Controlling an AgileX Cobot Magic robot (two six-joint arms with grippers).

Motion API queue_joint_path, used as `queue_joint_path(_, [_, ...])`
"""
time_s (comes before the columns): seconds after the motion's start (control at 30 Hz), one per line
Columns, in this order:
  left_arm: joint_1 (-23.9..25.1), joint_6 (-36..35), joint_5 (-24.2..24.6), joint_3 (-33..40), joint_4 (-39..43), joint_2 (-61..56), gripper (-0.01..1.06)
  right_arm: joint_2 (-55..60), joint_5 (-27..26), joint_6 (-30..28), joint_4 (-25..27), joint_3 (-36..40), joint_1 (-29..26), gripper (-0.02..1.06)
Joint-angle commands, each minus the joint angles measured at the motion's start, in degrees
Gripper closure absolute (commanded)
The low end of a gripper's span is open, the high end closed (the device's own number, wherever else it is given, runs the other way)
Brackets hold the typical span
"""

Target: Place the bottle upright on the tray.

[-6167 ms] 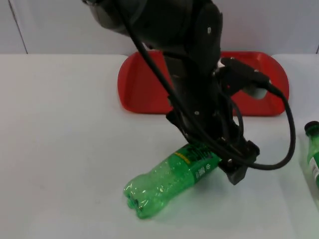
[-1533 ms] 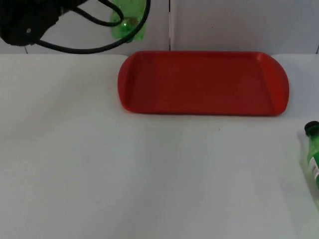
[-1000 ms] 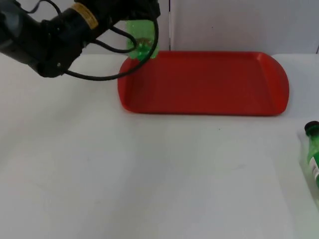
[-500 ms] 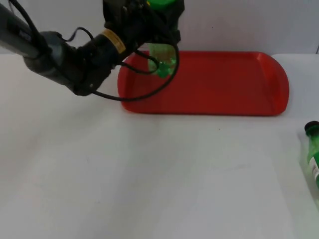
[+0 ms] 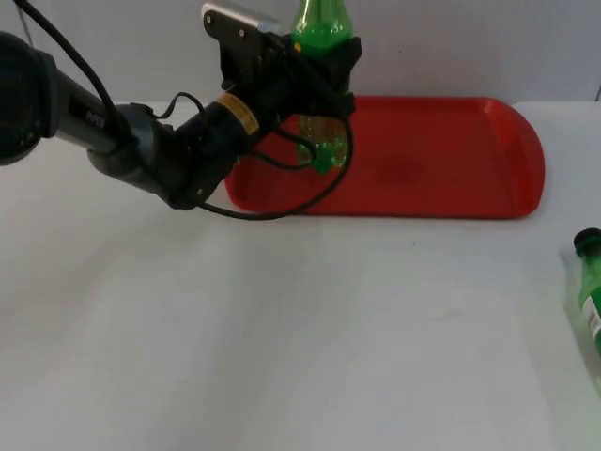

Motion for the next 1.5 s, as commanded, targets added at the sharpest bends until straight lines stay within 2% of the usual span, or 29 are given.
queue_joint_path(0.0, [-0.44, -0.46, -1.15, -0.50, -0.86, -0.20, 1.05, -0.19, -0.32, -0.52, 0.19, 0.36, -0.21, 0.00])
queue_joint_path(0.2, [-0.44, -0.46, 0.43, -0.50, -0.76, 0.46, 1.05, -0.19, -0.32, -0.52, 0.19, 0.36, -0.21, 0.00])
queue_joint_path(0.47, [-0.44, -1.04, 0.18, -0.50, -0.50, 1.40, 1.03, -0.19, -0.32, -0.52, 0.19, 0.36, -0.21, 0.00])
queue_joint_path(0.57, [-0.44, -1.51, 0.04, -0.50, -0.37, 1.40, 0.87, -0.19, -0.32, -0.52, 0.19, 0.36, -0.21, 0.00])
queue_joint_path(0.6, [-0.44, -1.51, 0.04, -0.50, -0.37, 1.40, 0.87, -0.19, -0.32, -0.52, 0.19, 0.36, -0.21, 0.00])
queue_joint_path(0.7, [-0.44, -1.63, -0.20, -0.50, -0.37, 1.40, 0.54, -0.19, -0.32, -0.52, 0.19, 0.36, -0.21, 0.00])
queue_joint_path(0.73, [-0.44, -2.09, -0.20, -0.50, -0.37, 1.40, 0.45, -0.19, -0.32, -0.52, 0.19, 0.36, -0.21, 0.00])
queue_joint_path(0.77, [-0.44, -2.09, -0.20, -0.50, -0.37, 1.40, 0.45, -0.19, -0.32, -0.52, 0.19, 0.36, -0.21, 0.00])
queue_joint_path(0.83, [-0.34, -2.55, -0.20, -0.50, -0.37, 1.40, 0.27, -0.19, -0.32, -0.52, 0.19, 0.36, -0.21, 0.00])
queue_joint_path(0.93, [-0.34, -2.55, -0.23, -0.50, -0.50, 1.40, 0.21, -0.19, -0.32, -0.52, 0.19, 0.36, -0.21, 0.00])
queue_joint_path(1.23, [-0.23, -2.55, -1.95, -0.50, -0.36, 1.40, 0.20, -0.19, -0.32, -0.52, 0.19, 0.36, -0.21, 0.00])
queue_joint_path(1.47, [1.26, -2.55, -4.84, -0.50, 7.36, 1.40, 0.20, -0.19, -0.32, -0.52, 0.19, 0.36, -0.21, 0.00])
